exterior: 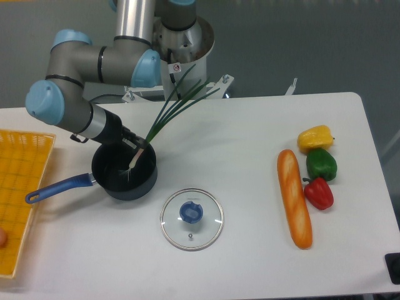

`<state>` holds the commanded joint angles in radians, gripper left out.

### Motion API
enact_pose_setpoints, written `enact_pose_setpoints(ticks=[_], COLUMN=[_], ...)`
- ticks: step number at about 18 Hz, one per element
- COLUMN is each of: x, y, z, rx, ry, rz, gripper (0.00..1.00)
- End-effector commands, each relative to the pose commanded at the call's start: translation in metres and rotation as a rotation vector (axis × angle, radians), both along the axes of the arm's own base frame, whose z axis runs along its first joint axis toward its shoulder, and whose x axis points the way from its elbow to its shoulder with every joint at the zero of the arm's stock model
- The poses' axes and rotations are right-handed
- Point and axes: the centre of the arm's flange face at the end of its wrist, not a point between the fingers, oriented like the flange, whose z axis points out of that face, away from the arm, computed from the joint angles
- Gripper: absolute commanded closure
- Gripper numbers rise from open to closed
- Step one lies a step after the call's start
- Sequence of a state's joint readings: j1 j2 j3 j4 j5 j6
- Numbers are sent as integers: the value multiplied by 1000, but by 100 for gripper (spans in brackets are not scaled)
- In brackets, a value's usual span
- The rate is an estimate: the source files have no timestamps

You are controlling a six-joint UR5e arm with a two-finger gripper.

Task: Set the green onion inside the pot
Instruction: 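Lower the green onions into the saucepan, root end first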

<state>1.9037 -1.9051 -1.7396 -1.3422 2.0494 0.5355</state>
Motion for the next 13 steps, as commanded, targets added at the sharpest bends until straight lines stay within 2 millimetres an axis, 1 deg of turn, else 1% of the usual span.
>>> enact_pose_setpoints(ticks=[2,3,4,9,13], x=[-1,2,5,7,11], y=[9,13,14,18,21], z=[-6,-9,-10,-24,-26], rx=[1,0,0,-19,-17], ry=[9,11,13,24,26], rz=[14,15,9,13,8], gripper=[84,84,83,81,81])
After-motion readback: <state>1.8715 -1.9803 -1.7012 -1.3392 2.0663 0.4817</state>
